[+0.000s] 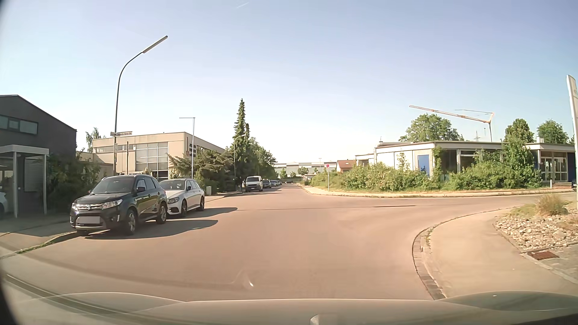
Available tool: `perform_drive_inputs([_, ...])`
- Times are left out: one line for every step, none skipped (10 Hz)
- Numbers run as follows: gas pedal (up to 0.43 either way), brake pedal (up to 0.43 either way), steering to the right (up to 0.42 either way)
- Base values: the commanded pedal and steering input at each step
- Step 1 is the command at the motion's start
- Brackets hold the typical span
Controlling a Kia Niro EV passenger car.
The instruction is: Follow the waypoints while adhering to traffic rules and regulations
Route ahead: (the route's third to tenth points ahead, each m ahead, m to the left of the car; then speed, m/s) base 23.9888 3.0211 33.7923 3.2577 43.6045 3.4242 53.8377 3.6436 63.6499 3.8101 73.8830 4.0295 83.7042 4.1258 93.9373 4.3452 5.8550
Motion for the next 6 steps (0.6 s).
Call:
perform_drive_inputs([0.0,0.116,0.022])
perform_drive_inputs([0.0,0.116,0.02])
perform_drive_inputs([0.0,0.116,0.019])
perform_drive_inputs([0.0,0.116,0.017])
perform_drive_inputs([0.0,0.116,0.015])
perform_drive_inputs([0.0,0.122,0.015])
